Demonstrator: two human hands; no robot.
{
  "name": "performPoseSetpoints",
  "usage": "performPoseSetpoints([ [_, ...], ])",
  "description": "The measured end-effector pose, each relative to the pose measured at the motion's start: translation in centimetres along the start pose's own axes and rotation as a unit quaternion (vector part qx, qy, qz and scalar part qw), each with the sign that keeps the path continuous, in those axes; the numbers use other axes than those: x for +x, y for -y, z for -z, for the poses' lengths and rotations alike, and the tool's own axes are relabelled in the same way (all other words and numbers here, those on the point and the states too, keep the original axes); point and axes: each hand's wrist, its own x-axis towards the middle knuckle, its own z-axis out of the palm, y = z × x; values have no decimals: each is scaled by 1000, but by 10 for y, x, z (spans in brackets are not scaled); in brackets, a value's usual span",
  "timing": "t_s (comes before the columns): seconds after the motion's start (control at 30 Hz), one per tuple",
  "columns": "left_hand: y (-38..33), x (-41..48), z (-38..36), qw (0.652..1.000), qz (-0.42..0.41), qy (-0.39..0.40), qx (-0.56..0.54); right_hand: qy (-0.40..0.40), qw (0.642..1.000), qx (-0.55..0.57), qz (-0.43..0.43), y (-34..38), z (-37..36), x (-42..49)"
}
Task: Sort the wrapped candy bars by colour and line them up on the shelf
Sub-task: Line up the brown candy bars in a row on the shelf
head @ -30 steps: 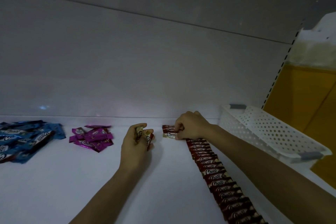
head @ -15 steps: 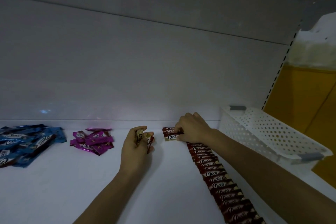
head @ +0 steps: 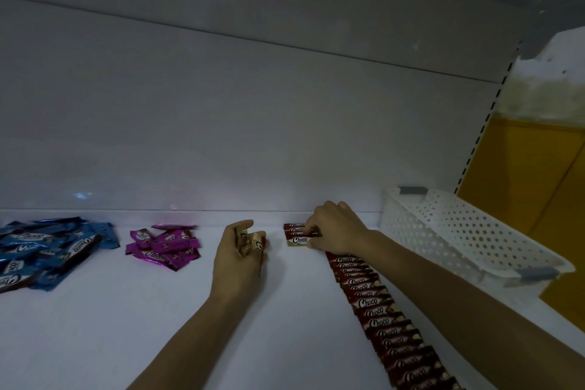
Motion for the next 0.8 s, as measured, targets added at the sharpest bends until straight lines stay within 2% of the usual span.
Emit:
performPoseSetpoints([
  [0.07,-3,-1,-1,999,11,8,-39,-22,998,50,-6,3,1,-1],
  [0.1,-5,-2,-2,998,15,15,-63,-36,990,135,-18,8,2,-3],
  [0.13,-6,-4,-2,997,14,23,-77,-42,968,247,-34,14,4,-6],
  [0.2,-8,-5,-2,997,-5,34,-74,-22,896,440,-58,27,10,-12],
  [0.27,-9,-6,-2,997,-15,46,-63,1,851,521,-59,35,12,-16],
  [0.37,-9,-8,-2,996,-3,75,-52,-20,832,553,-44,40,15,-25],
  [0.53,-9,-11,-3,992,3,124,-15,-75,766,628,-118,32,25,-43],
  [0.6,-9,-11,-3,992,0,124,-1,-52,764,632,-118,31,25,-52],
  [0.73,-9,-12,-2,991,-9,130,8,-26,788,599,-139,40,16,-63],
  [0.8,-9,-13,-2,991,-12,131,7,-49,768,620,-156,42,12,-59],
])
